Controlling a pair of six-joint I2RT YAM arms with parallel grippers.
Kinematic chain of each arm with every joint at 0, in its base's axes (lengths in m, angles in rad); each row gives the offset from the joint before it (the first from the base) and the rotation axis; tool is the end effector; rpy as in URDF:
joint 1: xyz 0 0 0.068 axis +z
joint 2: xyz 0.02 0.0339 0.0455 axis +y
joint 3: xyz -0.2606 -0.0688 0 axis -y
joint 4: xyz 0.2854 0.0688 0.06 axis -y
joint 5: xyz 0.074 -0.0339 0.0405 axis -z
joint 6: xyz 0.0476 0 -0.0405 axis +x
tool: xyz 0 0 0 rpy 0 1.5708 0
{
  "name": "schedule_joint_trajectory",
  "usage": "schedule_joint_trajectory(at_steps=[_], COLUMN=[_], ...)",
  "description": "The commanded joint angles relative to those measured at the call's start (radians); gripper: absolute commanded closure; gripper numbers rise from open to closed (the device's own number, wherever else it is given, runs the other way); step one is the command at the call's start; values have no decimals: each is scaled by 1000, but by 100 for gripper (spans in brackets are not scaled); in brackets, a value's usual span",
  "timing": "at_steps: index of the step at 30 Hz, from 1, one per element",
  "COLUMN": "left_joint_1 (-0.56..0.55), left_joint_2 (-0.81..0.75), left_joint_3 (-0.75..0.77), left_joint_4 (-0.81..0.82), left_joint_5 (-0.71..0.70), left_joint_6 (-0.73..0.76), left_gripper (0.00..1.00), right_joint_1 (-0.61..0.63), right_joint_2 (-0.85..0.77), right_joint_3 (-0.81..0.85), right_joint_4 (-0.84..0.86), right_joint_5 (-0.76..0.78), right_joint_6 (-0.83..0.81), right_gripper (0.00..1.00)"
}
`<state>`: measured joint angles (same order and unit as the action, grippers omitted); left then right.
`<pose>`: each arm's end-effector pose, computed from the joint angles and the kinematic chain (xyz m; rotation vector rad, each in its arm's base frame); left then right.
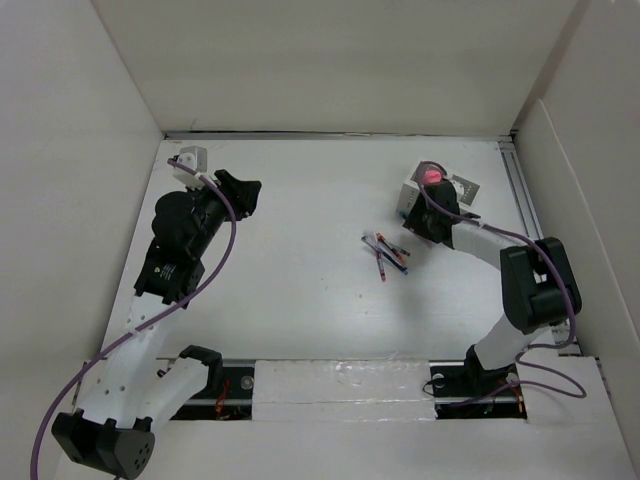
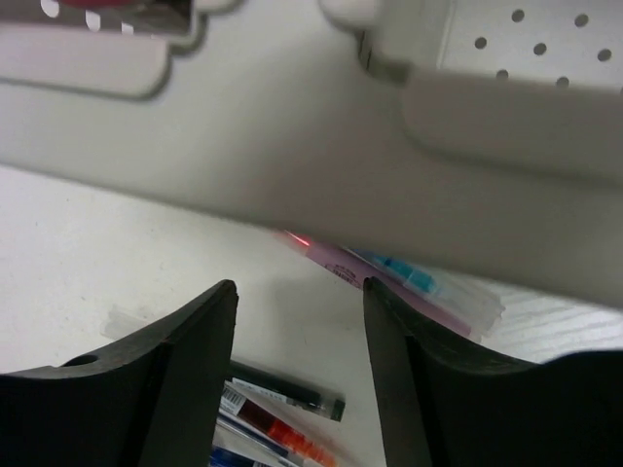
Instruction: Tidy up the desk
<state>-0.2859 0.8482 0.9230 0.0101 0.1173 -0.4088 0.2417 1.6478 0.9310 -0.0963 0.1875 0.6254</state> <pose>0.2369 -0.0755 0.4004 0.0036 1.5205 -0.6461 0.3688 0.0818 0.1433 0.5395 2.3120 0.1943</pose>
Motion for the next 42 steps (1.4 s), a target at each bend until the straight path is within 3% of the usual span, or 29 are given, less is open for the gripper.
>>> schedule_joint_trajectory(at_steps=[1,4,8,11,29,31,36,39,42], left_joint_1=[5,5,5,5,5,5,5,5,5], left_joint_2=[-23,-31,-49,-73,-141,-144,-141,-141,-136], left_joint_3=[-9,-7,-4,-4,-15,-16,-16,-16,-16], left_joint_4=[34,31,27,24,24,24,24,25,25], left_joint_5=[-16,-27,-36,-47,-61,-65,-61,-65,-59], left_joint_6=[4,7,10,16,16,16,19,19,19], left_gripper=[62,62,62,62,62,62,63,63,63], right_joint_1=[-4,-4,-4,-4,24,71,134,185,199], right_joint_2=[29,36,66,79,176,129,75,60,17], right_joint_3=[66,80,112,140,281,232,216,215,194], right_joint_4=[-42,-66,-117,-164,-342,-290,-266,-273,-276], right_joint_5=[17,33,58,66,87,105,29,20,1], right_joint_6=[14,23,26,23,-44,-41,-85,-118,-121], right_gripper=[41,45,57,58,29,52,64,63,51])
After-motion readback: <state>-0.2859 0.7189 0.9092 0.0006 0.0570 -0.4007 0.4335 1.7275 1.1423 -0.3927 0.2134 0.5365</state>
